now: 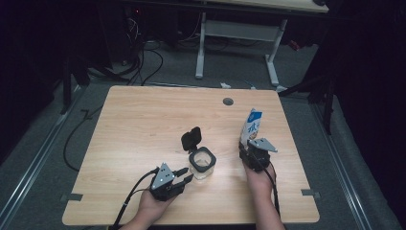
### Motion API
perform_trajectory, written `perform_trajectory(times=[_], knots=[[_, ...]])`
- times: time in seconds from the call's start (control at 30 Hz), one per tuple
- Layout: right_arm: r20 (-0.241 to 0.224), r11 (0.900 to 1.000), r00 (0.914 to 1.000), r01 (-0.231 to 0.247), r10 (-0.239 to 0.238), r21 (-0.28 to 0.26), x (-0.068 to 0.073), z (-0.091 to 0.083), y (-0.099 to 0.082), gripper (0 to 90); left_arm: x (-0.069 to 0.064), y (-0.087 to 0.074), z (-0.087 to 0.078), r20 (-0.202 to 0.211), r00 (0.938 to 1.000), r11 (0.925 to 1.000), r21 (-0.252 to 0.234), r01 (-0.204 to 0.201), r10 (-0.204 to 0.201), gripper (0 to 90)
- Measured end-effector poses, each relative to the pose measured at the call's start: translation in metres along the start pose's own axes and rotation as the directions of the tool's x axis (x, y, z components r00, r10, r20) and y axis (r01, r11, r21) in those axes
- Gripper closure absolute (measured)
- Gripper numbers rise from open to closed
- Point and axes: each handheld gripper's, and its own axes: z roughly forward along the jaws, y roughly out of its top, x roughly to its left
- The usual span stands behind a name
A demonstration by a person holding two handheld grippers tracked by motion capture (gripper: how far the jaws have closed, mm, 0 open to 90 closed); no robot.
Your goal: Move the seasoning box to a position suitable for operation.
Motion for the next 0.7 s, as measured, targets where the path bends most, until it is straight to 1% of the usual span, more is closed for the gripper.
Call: perform_trajectory(times=[0.03,0.07,0.13,0.2,0.27,0.33,0.4,0.43,0.57,0.7], knots=[[0.002,1.0000,1.0000,-0.005,0.005,0.001,0.0006,0.0014,0.0014,65.2,0.0002,0.0000,-0.0002,0.000,1.0000,1.0000,-0.001,0.000,0.000,65.5],[0.030,1.0000,0.9995,0.002,-0.002,0.004,0.0016,0.0030,0.0030,67.9,0.0002,0.0000,-0.0003,0.000,1.0000,1.0000,0.000,0.000,0.000,65.5],[0.029,0.9999,0.9994,-0.016,0.016,0.004,0.0011,0.0050,0.0046,69.4,0.0002,-0.0001,-0.0005,0.000,1.0000,1.0000,-0.001,-0.001,0.001,65.5],[0.053,0.9995,0.9982,-0.028,0.027,0.013,0.0013,0.0078,0.0060,72.7,0.0004,-0.0002,-0.0006,-0.002,1.0000,1.0000,-0.003,0.000,0.000,65.3],[0.059,0.9992,0.9977,-0.036,0.035,0.017,0.0014,0.0092,0.0067,76.3,0.0006,-0.0001,-0.0009,-0.003,1.0000,1.0000,-0.004,0.005,-0.005,65.3],[0.060,0.9995,0.9979,-0.026,0.025,0.018,0.0017,0.0095,0.0072,80.3,0.0008,-0.0002,-0.0009,-0.003,1.0000,1.0000,-0.005,0.007,-0.007,65.2],[0.058,0.9995,0.9980,-0.026,0.025,0.019,0.0018,0.0091,0.0071,87.9,0.0007,-0.0002,-0.0009,-0.003,1.0000,1.0000,-0.005,0.007,-0.007,65.1],[0.067,0.9996,0.9976,-0.021,0.019,0.020,0.0028,0.0086,0.0069,89.9,0.0007,-0.0002,-0.0009,-0.003,1.0000,1.0000,-0.005,0.007,-0.007,65.0],[0.075,0.9996,0.9971,0.008,-0.010,0.025,0.0027,0.0065,0.0055,90.0,0.0009,-0.0003,-0.0008,-0.003,0.9999,0.9999,-0.007,0.010,-0.010,65.1],[0.065,0.9999,0.9979,0.004,-0.005,0.015,-0.0019,0.0014,0.0016,90.0,0.0009,-0.0003,-0.0006,-0.003,0.9999,0.9999,-0.007,0.010,-0.010,65.0]])
